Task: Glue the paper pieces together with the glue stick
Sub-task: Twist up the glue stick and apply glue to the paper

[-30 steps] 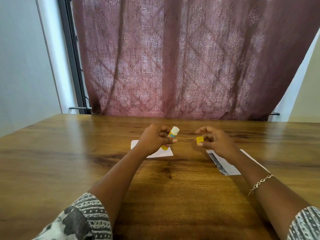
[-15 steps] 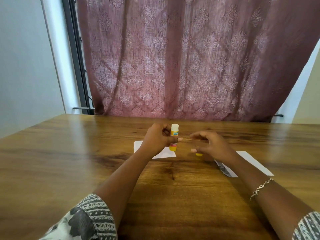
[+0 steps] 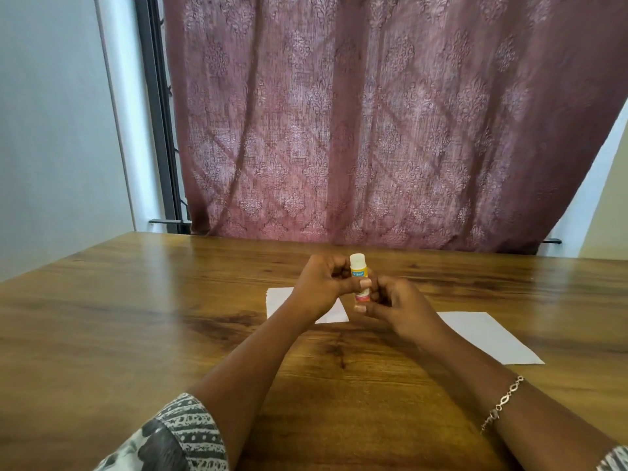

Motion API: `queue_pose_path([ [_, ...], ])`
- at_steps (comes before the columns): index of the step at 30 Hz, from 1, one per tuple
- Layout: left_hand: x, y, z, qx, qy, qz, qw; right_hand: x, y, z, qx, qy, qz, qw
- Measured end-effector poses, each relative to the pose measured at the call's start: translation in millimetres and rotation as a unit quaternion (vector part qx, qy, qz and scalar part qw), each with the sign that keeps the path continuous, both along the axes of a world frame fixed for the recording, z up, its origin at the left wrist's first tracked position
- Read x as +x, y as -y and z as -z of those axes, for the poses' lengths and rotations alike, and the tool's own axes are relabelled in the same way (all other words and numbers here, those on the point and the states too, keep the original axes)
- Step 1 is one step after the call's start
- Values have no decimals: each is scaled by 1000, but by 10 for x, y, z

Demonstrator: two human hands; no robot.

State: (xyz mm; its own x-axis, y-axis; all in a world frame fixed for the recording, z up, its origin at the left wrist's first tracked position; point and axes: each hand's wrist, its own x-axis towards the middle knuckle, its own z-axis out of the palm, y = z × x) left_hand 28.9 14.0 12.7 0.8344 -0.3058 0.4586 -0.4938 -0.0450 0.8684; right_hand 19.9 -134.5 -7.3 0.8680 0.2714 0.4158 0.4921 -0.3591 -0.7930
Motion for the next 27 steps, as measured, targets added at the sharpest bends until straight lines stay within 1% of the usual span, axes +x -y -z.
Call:
queue_pose_path([
  [2,-3,-18,-7,-9,-6,13,1000,-14,23,-18,4,-12,-19,1000],
  [5,-12,-32,-6,-30,-3,10,1000,-35,31,-2,56,-45,-49,996],
  [7,-12,-31,-2,-43,-1,-1,999,-42,9,16,69,-51,-53,995],
  [10,-16,-12,13,-50,0,-9,999,-11,-1,57,32,-45,-7,998],
  [13,-27,-5,7,-43,1,-1,999,6,-7,57,31,-32,5,999],
  [15,-38,-16,-6,-44,-5,16,999,3,8,45,56,-47,-36,997],
  [18,-49,-34,-24,-51,-8,25,998,-19,61,30,138,-129,-120,975],
  [19,-50,-36,-28,-53,-7,23,998,-32,72,30,151,-148,-136,968],
  [21,-52,-40,-32,-55,-2,11,998,-41,58,46,149,-141,-123,971],
  [25,-38,-27,-17,-52,7,-7,999,-19,-8,70,148,-97,-37,984],
  [27,-41,-21,-13,-50,7,-7,999,-21,-9,59,137,-86,-44,986],
])
